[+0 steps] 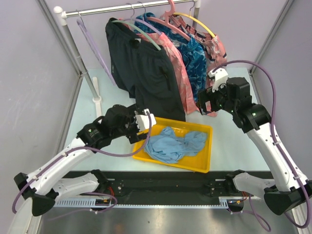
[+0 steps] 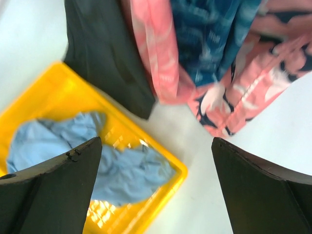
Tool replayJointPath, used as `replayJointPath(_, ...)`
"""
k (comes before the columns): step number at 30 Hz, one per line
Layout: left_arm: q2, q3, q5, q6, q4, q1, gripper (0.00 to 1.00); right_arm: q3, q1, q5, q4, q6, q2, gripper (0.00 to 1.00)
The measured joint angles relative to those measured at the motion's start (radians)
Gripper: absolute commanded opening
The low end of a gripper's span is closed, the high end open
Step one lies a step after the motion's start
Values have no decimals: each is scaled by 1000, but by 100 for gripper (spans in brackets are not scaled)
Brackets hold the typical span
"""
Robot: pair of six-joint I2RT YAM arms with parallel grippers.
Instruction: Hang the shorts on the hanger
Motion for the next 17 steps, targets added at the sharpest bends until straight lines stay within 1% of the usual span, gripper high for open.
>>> replayJointPath(2, -13, -39, 16, -75, -15, 35, 100, -18, -13, -23, -27, -31, -1, 100)
replayJointPath(5, -26, -103, 38, -184, -34, 129, 100, -52, -30, -45, -64, -79, -1, 100)
replayJointPath(7, -33, -128, 42, -233, -42, 162, 100, -84, -40, -55, -73, -102, -3, 100)
replayJointPath(13, -64, -154, 41, -316, -49, 169, 100, -162, -58, -66, -110, -142, -3, 100)
replayJointPath(17, -40, -154, 31, -337, -52, 169, 100, -167, -59, -68, -114, -155, -3, 100)
